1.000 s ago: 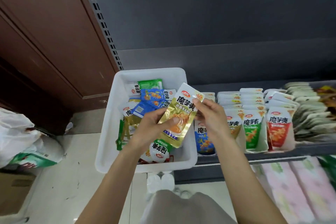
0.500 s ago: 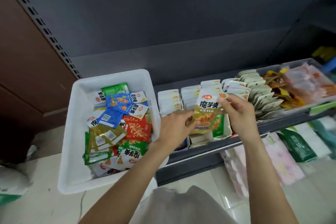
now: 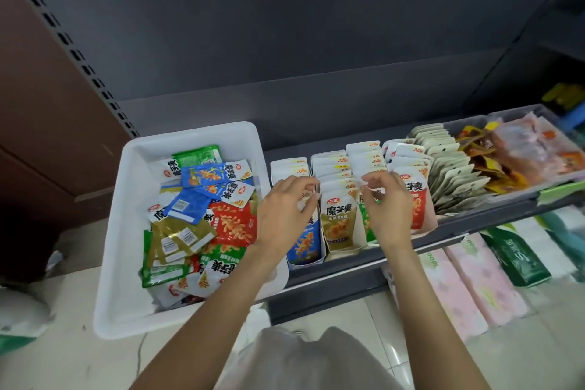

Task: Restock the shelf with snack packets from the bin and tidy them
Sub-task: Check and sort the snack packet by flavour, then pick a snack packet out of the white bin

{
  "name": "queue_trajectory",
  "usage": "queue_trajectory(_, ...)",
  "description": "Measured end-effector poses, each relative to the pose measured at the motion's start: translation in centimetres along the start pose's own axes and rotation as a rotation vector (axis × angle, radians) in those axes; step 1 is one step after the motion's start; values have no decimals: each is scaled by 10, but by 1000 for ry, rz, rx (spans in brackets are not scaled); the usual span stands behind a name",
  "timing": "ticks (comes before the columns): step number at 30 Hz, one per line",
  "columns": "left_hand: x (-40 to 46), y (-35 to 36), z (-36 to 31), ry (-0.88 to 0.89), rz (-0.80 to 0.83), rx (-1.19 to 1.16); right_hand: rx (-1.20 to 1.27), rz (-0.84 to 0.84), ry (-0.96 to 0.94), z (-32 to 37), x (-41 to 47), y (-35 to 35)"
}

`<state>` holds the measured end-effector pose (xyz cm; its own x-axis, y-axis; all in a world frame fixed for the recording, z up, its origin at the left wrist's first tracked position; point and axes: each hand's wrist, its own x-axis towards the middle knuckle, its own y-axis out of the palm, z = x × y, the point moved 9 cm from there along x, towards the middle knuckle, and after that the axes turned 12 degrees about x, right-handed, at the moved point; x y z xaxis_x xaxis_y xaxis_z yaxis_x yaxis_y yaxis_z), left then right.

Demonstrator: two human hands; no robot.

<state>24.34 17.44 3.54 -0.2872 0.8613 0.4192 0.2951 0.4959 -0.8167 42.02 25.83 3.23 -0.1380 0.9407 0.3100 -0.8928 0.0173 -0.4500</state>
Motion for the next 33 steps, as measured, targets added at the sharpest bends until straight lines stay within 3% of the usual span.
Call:
queue_trajectory(3,-12,-37,20,-68,-196,-48,46,-30,-139,38,-11,0)
queue_trajectory(5,-28,-62,41,-100,-320,-17,111,85,-210,64,-20,19)
queue_trajectory(7,-44,-77,72,-156,-323,57,179,278,-239,84,-29,52)
queue_trajectory(9,-58,-81,112,-229,-238,180,205,497,-278,100,-42,95)
queue_trajectory(12,-79,-70,170,-336,16,372,100,790,-287,104,-67,169)
queue_trajectory(15,-93,-58,199,-429,233,414,-92,944,-296,98,-83,233)
queue_trajectory(20,-95,-49,200,-408,336,492,-466,871,-228,73,-61,293)
queue_trajectory(23,-96,-48,202,-418,349,536,-558,896,-190,64,-57,306)
queue_trajectory(29,-90,-47,202,-408,362,541,-742,940,-629,101,-76,307)
queue_trajectory(31,-87,-54,200,-424,260,472,-713,867,-683,116,-74,294)
queue_trajectory(33,-80,-77,195,-439,37,342,-640,695,-722,136,-63,266)
